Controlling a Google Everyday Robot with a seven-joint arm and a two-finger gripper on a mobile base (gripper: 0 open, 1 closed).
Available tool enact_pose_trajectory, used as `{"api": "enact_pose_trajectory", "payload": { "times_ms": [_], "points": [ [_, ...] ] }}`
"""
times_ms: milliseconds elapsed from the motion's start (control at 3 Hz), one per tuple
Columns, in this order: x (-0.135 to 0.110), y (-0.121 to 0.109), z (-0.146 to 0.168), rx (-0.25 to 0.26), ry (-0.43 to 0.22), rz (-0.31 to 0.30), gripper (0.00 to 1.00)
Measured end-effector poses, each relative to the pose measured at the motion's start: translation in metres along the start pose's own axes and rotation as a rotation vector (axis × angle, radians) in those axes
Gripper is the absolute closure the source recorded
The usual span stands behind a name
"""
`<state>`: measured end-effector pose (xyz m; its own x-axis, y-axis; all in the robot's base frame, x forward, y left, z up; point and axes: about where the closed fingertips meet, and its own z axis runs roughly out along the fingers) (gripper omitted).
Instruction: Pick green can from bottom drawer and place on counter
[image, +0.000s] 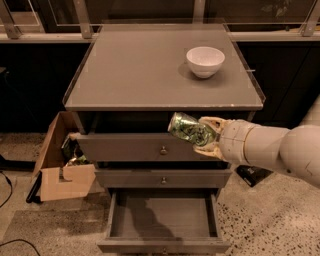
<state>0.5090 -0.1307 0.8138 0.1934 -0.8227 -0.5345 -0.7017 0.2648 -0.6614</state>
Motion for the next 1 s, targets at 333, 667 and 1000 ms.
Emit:
{"api": "enact_pose_trajectory", "payload": {
  "times_ms": [333,667,1000],
  "points": [
    [0.0,0.0,0.0,0.001,0.0,-0.001,1.0],
    [-0.018,-0.02,-0.008,0.038,-0.003,-0.062,1.0],
    [-0.041,-0.049,-0.012,0.08,-0.017,-0.129,1.0]
  ]
}}
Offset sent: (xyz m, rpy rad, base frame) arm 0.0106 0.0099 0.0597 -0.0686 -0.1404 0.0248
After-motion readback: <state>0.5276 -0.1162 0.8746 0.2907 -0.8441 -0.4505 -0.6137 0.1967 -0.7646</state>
